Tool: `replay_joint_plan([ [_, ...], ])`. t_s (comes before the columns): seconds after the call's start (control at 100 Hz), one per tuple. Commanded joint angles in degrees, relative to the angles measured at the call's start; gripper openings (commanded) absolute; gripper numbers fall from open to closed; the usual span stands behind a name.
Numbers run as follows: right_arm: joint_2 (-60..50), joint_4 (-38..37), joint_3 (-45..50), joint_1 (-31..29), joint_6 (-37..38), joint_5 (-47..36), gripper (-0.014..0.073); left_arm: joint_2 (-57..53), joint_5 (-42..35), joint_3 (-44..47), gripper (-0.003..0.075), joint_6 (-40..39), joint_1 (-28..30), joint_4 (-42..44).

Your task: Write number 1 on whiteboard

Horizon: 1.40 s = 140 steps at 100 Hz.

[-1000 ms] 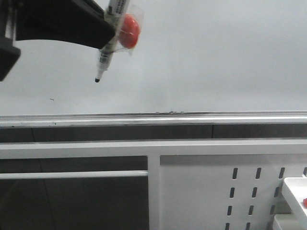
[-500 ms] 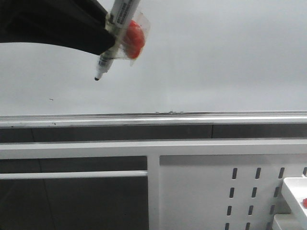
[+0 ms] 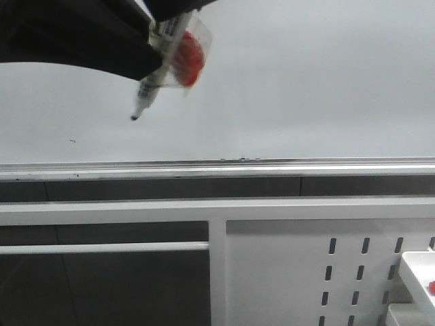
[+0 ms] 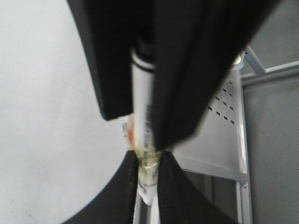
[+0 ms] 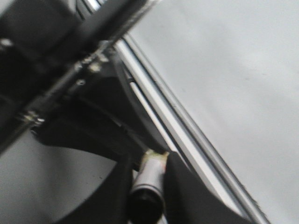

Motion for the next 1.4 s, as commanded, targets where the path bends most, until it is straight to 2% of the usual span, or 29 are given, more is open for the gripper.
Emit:
replay_joint_plan([
  [0.0, -0.8, 0.3, -2.2, 0.1, -0.3, -4.6, -0.0077, -1.2, -4.1, -1.9, -0.002, -0.3, -0.5, 0.3],
  [0.13, -0.7, 0.3, -2.2, 0.1, -0.3, -4.3, -0.0072, -1.2, -4.2, -1.9, -0.002, -0.3, -0.5, 0.3],
  [0.24, -0.7, -0.8, -2.2, 0.1, -0.3, -4.0, -0.007, -1.6, -5.2, -1.9, 0.0004, -3.5, -0.5, -1.6],
  [0.31, -1.1, -1.8, -2.2, 0.1, -0.3, -3.1, -0.0069, -2.4, -5.5, -1.9, 0.0101, -5.5, -0.5, -4.6],
  [0.43, -2.8, -4.3, -2.2, 0.1, -0.3, 0.3, -0.0069, -5.3, -4.8, -1.9, 0.0388, -7.0, -0.5, -11.6],
  [0.48, -3.9, -6.0, -2.0, 0.1, -0.3, 1.6, -0.0068, -7.0, -4.6, -1.9, 0.0468, -7.0, -0.5, -14.3],
  [0.51, -4.8, -7.0, -1.8, 0.1, -0.3, 2.2, -0.0068, -8.5, -4.6, -1.8, 0.0489, -7.0, -0.5, -15.7],
  [0.56, -5.9, -8.1, -1.4, 0.0, -0.3, 2.8, -0.0068, -10.6, -4.6, -1.7, 0.0471, -7.0, -0.5, -17.3],
  [0.66, -9.2, -9.1, -0.2, -0.7, -0.3, 2.9, -0.0067, -16.3, -4.6, -1.0, 0.0386, -7.2, -0.5, -19.9],
  [0.77, -13.5, -10.6, 1.9, -1.9, -0.2, 2.1, -0.0067, -24.3, -6.0, 1.4, 0.0304, -11.6, 1.1, -20.1],
  [0.95, -22.2, -18.1, 7.3, -3.9, 0.3, -0.9, -0.0067, -39.6, -7.0, 8.5, 0.0227, -16.4, 8.1, -20.1],
  [1.13, -27.6, -30.7, 10.9, -7.3, 4.8, -2.1, -0.0066, -53.0, -6.5, 15.4, 0.0157, -19.1, 15.5, -20.2],
  [1.28, -26.9, -34.2, 11.2, -10.0, 4.8, -4.9, -0.0066, -58.7, -6.5, 20.1, -0.0019, -24.5, 20.7, -21.2],
  [1.33, -26.1, -34.2, 11.2, -10.8, 5.5, -7.4, -0.0066, -59.6, -6.5, 21.1, -0.002, -24.5, 21.7, -22.3],
  [1.39, -24.8, -34.2, 11.2, -11.8, 9.8, -9.6, -0.0066, -59.9, -6.5, 22.0, -0.002, -24.5, 22.4, -23.5],
])
